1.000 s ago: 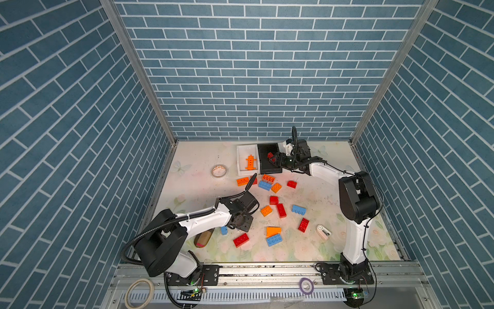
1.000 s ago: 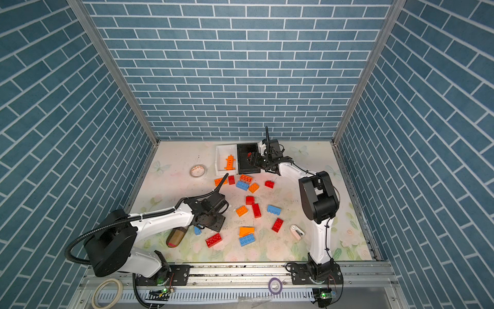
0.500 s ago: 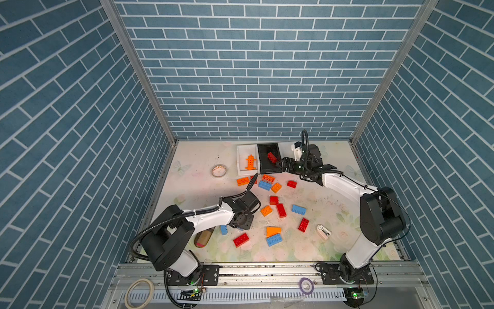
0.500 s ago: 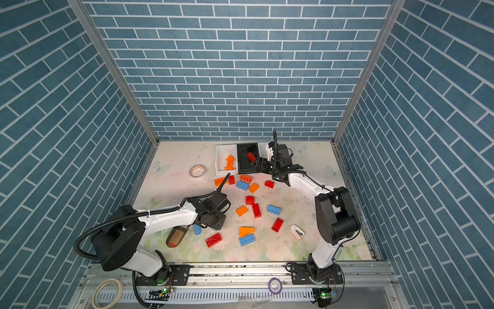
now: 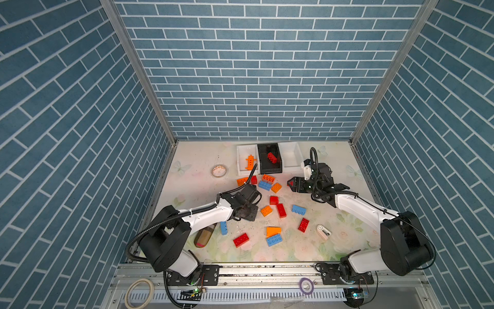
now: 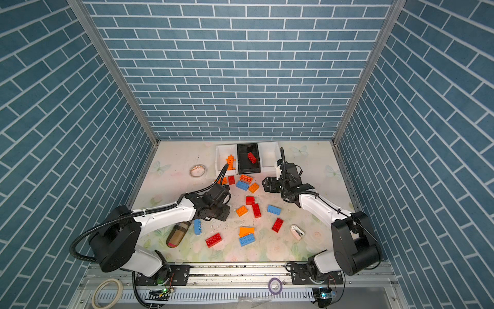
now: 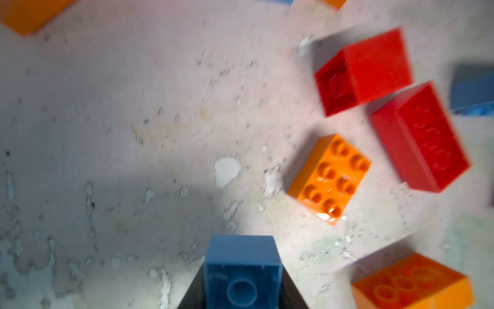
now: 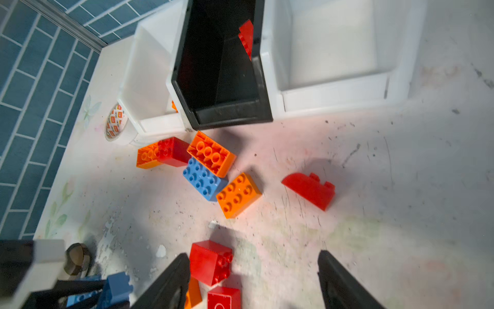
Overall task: Sort the legos into containers by color
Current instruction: Pick up the lego from the center of the table, then place the lego in the container.
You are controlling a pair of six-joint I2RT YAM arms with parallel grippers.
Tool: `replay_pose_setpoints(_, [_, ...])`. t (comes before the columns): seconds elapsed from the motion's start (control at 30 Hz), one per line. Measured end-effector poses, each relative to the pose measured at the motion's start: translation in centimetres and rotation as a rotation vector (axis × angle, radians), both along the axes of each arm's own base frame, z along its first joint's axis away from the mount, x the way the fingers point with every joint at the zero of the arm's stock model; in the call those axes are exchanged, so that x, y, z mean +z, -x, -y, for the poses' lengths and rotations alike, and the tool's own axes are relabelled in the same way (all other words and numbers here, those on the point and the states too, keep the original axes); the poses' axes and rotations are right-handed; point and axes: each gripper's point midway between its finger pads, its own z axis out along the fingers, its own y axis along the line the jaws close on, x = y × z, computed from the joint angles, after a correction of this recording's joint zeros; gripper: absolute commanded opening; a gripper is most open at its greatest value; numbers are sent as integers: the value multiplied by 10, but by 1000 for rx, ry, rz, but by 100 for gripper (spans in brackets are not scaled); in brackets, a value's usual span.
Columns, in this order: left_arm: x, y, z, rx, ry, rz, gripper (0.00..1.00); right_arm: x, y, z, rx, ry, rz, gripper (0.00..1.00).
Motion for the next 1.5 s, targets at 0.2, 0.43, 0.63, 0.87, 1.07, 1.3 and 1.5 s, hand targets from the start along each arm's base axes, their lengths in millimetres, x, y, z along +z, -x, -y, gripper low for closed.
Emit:
replay_pose_setpoints(0.2, [43,-30,32,-20,131,111,30,-21,27,17,-20,36,-45,76])
replay_pose_setpoints(0.43, [79,-76,62,-33,271,198,30,-31,47,32,-98,73,-74,84])
replay_pose_setpoints(0.63, [90,-112,95,-64,371,224,30,-28,65,41,-188,45,-64,86])
replay_pose_setpoints(0.87, [100,-154,137,-104,499,233,30,-19,71,47,-229,22,-38,85])
replay_pose_setpoints(1.07, [110,-199,157,-101,621,249,30,-29,82,51,-226,37,-58,85])
replay_pose_setpoints(1.3, [105,-250,167,-74,716,245,30,-37,93,51,-223,41,-92,84])
replay_pose_setpoints(1.5, [106,-279,188,-88,785,250,30,-40,101,48,-214,42,-109,82])
